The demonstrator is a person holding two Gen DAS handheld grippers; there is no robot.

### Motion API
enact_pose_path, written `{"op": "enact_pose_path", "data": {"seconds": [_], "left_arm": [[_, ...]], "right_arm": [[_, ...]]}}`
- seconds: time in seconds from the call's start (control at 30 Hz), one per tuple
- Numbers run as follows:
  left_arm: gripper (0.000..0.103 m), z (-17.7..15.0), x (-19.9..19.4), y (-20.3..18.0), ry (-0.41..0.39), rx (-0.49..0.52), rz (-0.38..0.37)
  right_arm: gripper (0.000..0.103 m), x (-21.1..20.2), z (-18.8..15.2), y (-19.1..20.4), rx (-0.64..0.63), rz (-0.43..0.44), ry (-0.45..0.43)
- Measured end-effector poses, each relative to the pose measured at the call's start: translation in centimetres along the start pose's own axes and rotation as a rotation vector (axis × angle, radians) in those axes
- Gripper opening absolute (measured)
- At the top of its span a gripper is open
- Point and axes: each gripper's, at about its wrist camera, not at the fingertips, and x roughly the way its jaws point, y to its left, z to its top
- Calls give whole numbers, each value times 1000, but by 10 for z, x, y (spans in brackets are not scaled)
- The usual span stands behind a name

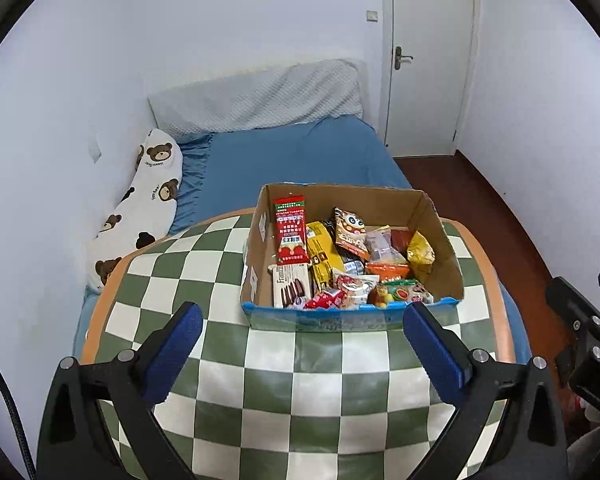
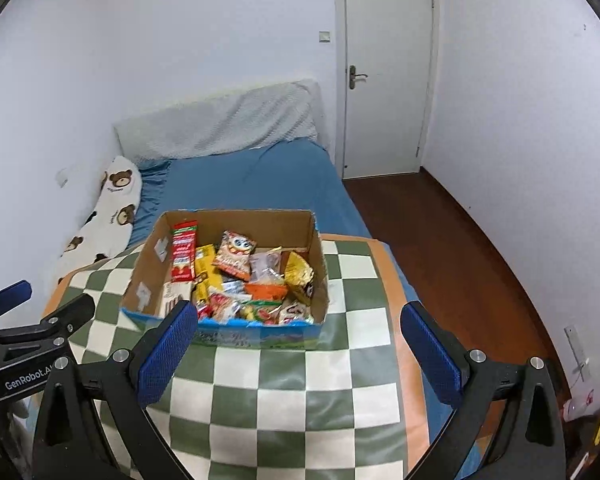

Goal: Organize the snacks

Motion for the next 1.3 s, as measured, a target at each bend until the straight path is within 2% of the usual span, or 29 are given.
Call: {"op": "enact_pose_path", "data": {"seconds": [0.17,0.57,1.3], "left_arm": [[103,10,23,-7,6,16,27],[103,18,56,-12,75,-7,3],[103,20,52,-8,63,-26,4]], "right_arm": [[103,23,6,-3,11,-24,14],[103,61,10,-5,-3,-49,66],[103,65,12,-1,-14,-31,71]]}}
